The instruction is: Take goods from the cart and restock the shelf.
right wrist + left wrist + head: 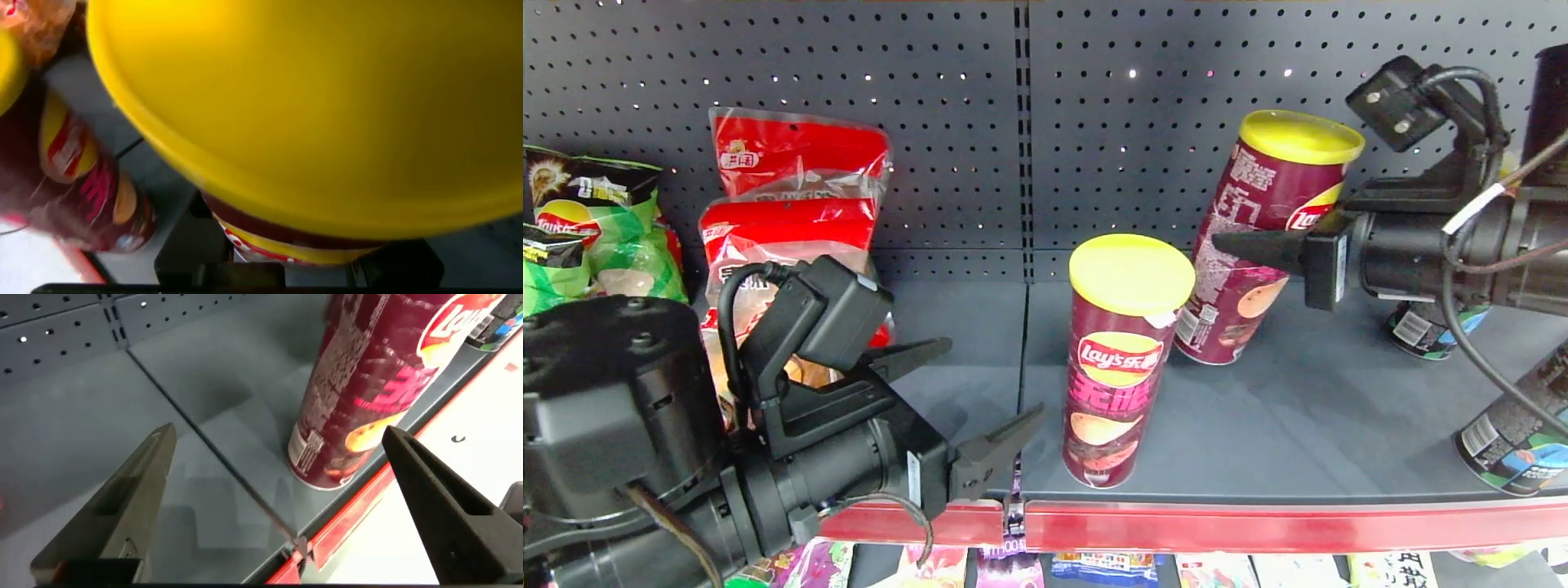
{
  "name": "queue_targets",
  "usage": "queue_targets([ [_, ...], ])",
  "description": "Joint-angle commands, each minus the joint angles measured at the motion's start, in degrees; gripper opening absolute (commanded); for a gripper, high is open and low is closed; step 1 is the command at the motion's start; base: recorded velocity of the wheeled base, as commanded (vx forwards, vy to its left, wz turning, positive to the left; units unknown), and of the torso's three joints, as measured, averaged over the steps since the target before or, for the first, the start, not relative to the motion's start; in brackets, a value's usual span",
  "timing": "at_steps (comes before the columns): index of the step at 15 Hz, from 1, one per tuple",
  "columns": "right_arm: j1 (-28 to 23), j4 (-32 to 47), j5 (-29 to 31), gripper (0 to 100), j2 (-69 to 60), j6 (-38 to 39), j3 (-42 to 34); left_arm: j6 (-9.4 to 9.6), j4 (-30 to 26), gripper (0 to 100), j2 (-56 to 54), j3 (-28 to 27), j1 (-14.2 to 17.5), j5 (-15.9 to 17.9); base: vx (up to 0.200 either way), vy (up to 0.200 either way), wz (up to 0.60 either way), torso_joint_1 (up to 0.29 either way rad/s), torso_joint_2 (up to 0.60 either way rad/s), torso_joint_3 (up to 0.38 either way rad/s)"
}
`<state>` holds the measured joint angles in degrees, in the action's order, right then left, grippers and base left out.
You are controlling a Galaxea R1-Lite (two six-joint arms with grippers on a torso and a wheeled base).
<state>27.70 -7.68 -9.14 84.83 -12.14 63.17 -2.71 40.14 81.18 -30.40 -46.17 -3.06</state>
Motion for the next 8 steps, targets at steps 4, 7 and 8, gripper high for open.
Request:
queue_targets([
  [4, 2.0, -0.1, -0.6, 0, 7.8, 0.7, 5.6, -0.02, 0.0, 100, -1.3, 1.3, 1.3, 0.0, 0.0, 0.0, 0.0, 0.0, 0.0, 0.0],
  [7, 2.3, 0.2, -0.7, 0, 10.3, 1.6, 8.3, 0.07, 0.0, 100, -2.2, 2.2, 2.0, 0.1, 0.0, 0.0, 0.0, 0.0, 0.0, 0.0],
  [8, 2.5, 0.1, -0.7, 0, 11.1, 1.6, 8.8, -0.02, -0.1, 100, -2.8, 2.5, 2.0, 0.1, 0.0, 0.0, 0.0, 0.0, 0.0, 0.0],
])
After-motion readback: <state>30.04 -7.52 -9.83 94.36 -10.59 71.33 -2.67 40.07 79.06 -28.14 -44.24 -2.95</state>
